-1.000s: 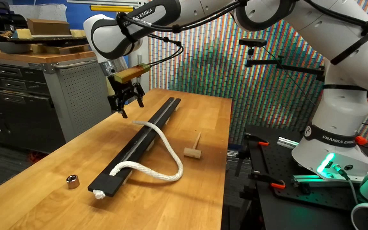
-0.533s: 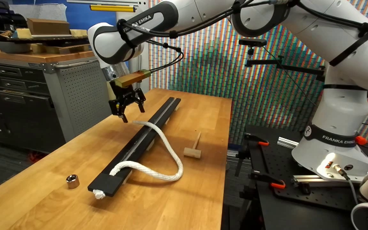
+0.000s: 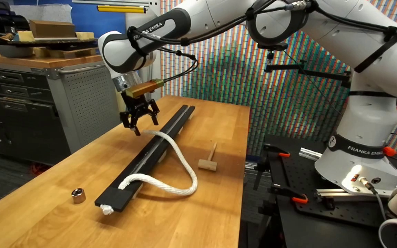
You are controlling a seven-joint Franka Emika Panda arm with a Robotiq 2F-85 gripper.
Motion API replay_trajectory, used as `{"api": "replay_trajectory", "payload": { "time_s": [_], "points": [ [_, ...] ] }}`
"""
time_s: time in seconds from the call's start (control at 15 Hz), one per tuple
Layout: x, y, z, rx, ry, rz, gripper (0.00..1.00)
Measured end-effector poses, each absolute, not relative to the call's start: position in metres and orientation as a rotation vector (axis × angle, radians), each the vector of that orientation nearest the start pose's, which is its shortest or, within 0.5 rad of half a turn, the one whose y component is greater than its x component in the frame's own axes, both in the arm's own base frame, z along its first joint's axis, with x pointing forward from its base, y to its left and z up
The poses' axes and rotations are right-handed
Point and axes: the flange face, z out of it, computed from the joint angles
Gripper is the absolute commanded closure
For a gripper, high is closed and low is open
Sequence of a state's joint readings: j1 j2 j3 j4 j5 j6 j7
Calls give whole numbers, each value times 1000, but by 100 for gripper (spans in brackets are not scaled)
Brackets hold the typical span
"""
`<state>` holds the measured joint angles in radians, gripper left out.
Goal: Put the rope into the hole of the black object on the table
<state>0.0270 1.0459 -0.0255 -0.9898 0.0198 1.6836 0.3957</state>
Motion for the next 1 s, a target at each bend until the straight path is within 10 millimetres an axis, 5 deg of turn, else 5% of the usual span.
{"api": "replay_trajectory", "payload": {
  "time_s": [0.07, 0.6, 1.0],
  "points": [
    [740, 10, 190, -3105, 615, 559, 31],
    [742, 11, 191, -3100, 608, 593, 95],
    [744, 14, 199, -3102, 586, 585, 98]
  ]
}}
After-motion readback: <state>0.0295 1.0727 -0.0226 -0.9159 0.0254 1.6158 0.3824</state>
